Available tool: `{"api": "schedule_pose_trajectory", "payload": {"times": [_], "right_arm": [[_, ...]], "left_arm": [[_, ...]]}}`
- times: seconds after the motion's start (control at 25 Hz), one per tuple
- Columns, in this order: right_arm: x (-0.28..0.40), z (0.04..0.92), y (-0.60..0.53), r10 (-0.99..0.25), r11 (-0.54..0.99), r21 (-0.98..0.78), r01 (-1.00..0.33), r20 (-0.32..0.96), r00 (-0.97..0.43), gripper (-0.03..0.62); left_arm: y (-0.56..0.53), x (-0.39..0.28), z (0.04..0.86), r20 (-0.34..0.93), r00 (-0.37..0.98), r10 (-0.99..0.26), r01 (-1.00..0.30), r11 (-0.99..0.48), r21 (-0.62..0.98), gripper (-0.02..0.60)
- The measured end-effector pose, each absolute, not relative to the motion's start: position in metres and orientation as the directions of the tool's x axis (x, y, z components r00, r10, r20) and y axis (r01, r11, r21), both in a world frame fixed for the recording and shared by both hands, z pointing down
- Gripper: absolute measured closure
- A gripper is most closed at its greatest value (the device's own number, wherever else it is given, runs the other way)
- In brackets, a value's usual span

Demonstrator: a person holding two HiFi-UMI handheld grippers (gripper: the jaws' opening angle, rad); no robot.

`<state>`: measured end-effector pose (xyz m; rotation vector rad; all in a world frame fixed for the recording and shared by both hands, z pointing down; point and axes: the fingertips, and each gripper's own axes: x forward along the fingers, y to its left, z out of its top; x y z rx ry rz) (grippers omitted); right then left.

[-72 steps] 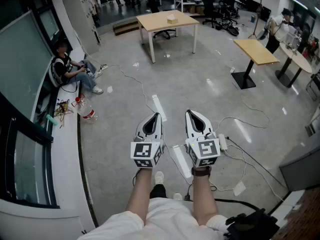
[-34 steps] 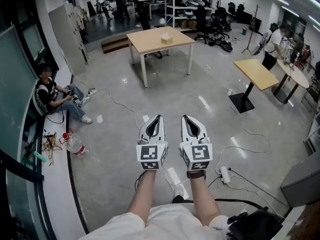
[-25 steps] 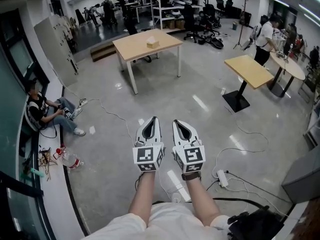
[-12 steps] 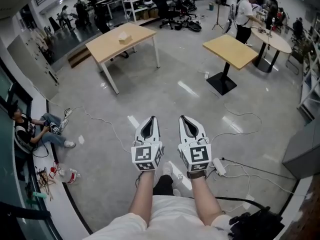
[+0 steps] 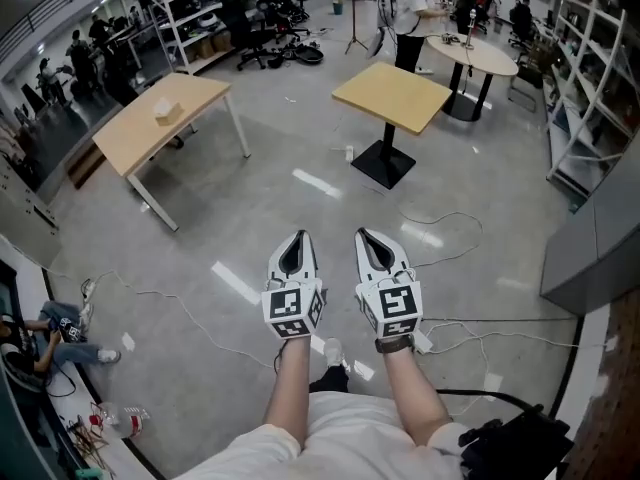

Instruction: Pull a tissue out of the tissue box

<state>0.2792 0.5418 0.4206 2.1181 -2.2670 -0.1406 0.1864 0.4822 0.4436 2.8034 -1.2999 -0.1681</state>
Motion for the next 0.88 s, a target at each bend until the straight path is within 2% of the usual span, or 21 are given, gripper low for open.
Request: {"api": "schedule_pose_trajectory", "payload": {"times": [0.16,0.36,0.6,0.88], "right_arm": [[0.305,0.385,0.493,-0.997,0.038,0.128,-0.991,-0.063,-0.046,0.591],[0.308,0.367,0.420,-0.993,0.052,0.098,-0.994,-0.101,-0.062,0.591],[0.302,0.386,0.355,-0.992,0.105,0.082,-0.991,-0.058,-0.110,0.591],[0.296,0.401,0.261,-0.976,0.212,0.045,-0.976,-0.046,-0.214,0.591]], "left_arm": [[0.422,0.218,0.404,-0.132,0.656,-0.744,-0.740,-0.667,0.085,0.583],[0.347,0.218,0.378,-0.166,0.643,-0.747,-0.749,-0.659,0.067,0.583],[0.287,0.215,0.407,-0.091,0.635,-0.767,-0.762,-0.642,0.087,0.583],[0.215,0.204,0.414,-0.079,0.570,-0.818,-0.817,-0.574,0.053,0.583]]}}
